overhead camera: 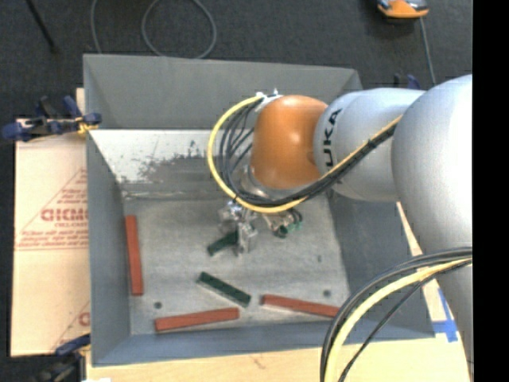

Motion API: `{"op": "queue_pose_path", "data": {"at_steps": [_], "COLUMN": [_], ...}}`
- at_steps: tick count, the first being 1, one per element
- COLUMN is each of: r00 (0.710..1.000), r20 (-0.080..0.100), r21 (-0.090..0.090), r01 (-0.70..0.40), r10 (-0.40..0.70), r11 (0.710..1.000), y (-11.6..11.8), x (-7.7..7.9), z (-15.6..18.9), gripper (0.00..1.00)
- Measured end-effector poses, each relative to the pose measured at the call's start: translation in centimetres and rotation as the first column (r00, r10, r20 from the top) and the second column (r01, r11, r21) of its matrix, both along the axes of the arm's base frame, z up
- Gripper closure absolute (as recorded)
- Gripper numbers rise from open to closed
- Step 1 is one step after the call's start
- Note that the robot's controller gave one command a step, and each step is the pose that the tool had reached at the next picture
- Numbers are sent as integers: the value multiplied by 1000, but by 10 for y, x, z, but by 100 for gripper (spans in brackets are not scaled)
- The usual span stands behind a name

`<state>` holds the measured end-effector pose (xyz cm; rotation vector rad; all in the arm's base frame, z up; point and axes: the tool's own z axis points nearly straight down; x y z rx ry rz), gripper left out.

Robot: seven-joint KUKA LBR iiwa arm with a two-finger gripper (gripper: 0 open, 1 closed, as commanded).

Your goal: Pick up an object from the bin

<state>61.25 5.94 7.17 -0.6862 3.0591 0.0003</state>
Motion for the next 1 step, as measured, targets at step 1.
{"op": "queue_pose_path", "data": {"at_steps": [1], "r00": [999], "r20": [9], "r21": [-1], "r01": [53], "r10": [-53], "r11": [999], "y": [-14], "x": [22], "z": [135], "gripper": [100]}}
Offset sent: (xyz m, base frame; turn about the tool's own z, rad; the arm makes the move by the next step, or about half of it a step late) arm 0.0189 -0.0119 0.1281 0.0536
